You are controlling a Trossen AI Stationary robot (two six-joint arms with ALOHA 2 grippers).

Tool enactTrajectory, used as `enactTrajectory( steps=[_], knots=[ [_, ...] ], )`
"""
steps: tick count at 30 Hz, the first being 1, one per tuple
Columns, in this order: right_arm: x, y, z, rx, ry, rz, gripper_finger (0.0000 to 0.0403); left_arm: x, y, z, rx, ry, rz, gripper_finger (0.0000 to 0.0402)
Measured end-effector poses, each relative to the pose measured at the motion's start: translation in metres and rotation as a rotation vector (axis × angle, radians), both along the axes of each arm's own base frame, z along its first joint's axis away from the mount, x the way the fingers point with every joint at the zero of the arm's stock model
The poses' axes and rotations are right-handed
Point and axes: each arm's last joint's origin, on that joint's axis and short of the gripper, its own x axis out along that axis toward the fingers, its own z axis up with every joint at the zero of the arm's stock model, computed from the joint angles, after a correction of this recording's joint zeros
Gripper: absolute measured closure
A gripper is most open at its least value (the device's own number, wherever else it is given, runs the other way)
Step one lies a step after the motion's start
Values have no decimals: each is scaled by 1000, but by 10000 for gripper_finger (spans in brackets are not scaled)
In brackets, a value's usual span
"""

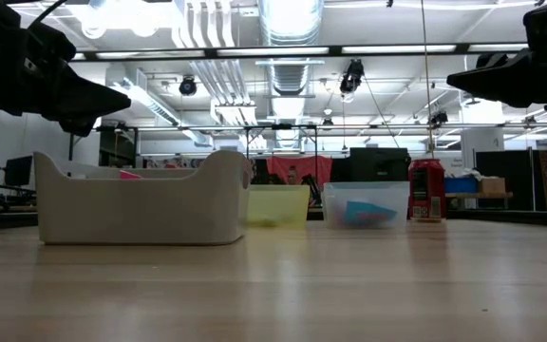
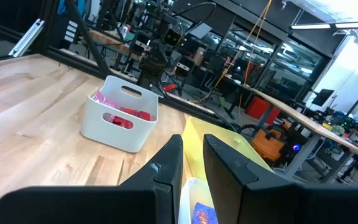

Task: Sort candy
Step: Return to Home Position

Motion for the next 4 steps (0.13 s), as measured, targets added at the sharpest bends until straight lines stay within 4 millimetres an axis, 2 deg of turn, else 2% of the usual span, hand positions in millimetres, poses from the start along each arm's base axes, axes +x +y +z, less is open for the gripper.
enactTrajectory(
  steps=[4],
  knots=[
    [0, 0, 0, 0, 0, 0, 346, 0, 0, 0, 0, 0, 0, 365]
  ],
)
